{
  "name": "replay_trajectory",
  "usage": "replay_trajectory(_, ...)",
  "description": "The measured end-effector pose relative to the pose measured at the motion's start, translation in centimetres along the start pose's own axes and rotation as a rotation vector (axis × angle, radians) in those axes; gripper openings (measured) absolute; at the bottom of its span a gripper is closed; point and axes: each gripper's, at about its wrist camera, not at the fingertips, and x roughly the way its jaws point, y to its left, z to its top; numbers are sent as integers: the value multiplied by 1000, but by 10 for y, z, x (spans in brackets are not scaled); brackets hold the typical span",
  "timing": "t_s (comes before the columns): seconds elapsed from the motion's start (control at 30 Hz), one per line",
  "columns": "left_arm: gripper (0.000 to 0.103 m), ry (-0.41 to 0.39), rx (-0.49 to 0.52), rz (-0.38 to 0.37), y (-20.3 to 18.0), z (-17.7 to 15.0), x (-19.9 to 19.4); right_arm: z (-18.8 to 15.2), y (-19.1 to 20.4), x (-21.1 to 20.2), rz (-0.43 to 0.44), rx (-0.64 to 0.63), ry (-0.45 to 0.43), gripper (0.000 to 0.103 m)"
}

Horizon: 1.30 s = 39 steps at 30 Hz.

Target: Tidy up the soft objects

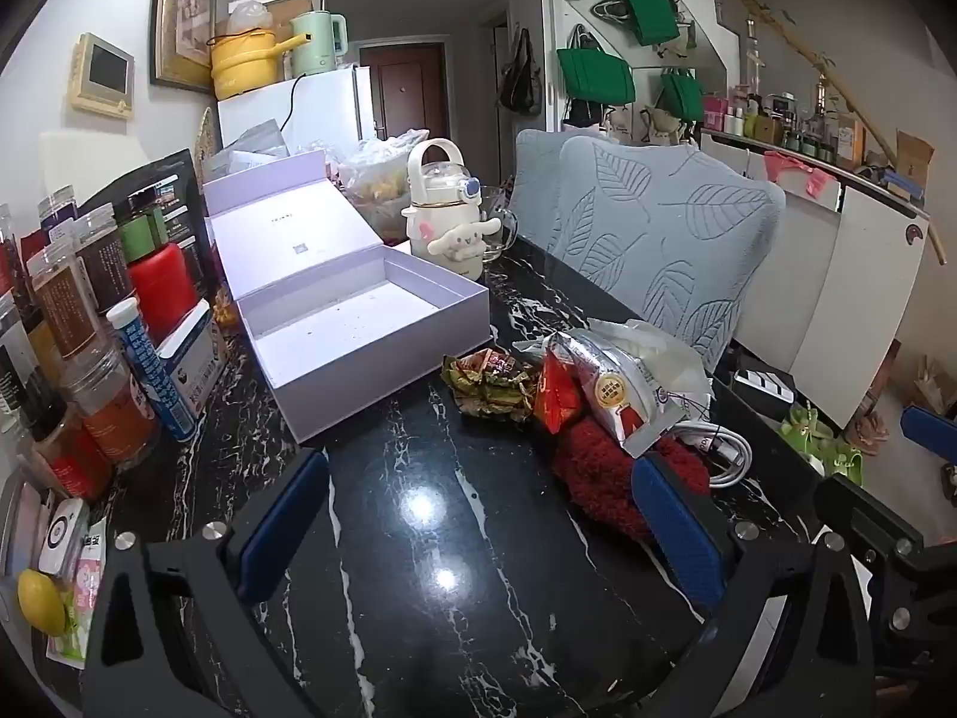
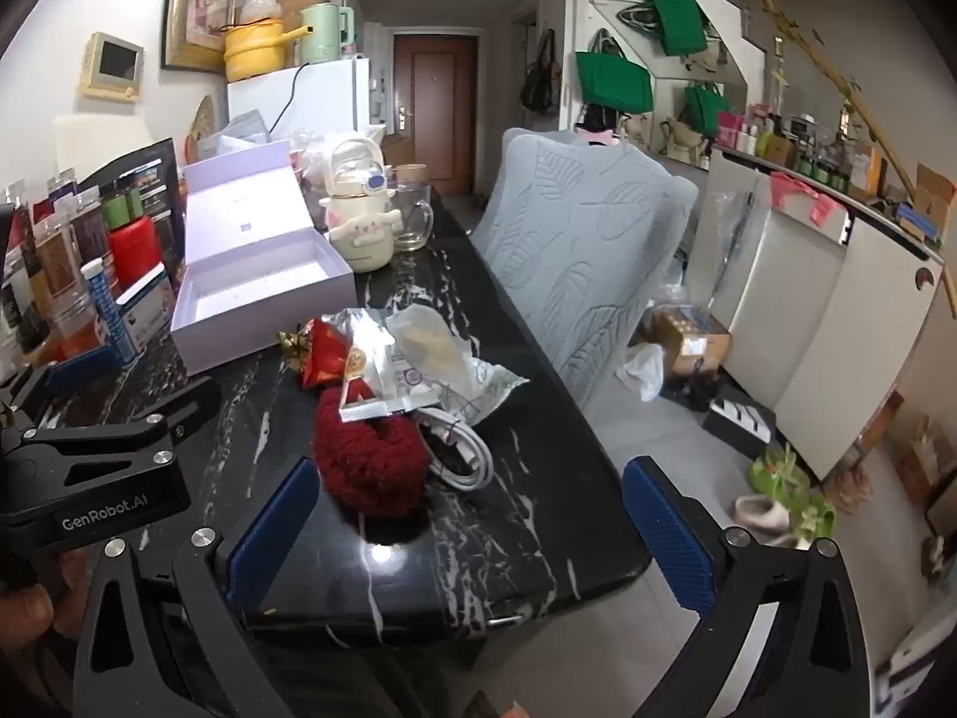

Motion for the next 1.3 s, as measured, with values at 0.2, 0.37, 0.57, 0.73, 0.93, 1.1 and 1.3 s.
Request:
replay_trajectory(0.2,103,-4,-6,-1,0,0,-1,0,0,-1,3,0,-3,103)
replay_trajectory(0.37,103,-6,-5,-10,-3,-1,-3,-1,0,-1,2,1,-4,103)
replay_trajectory(0.57,103,-3,-14,-17,2,0,-4,-1,1,-5,3,0,-10,103)
replay_trajectory(0.73,103,0,-20,-15,4,-1,-3,0,0,-5,1,-1,-11,103)
replay_trajectory(0.93,103,-1,-22,-13,6,0,-3,0,0,-4,0,-1,-12,103)
replay_trajectory(1.1,103,4,-26,-12,7,-1,-4,-1,1,-4,2,-2,-13,103)
replay_trajectory(1.3,103,3,-27,-9,8,-2,-4,0,1,-4,3,-2,-14,103)
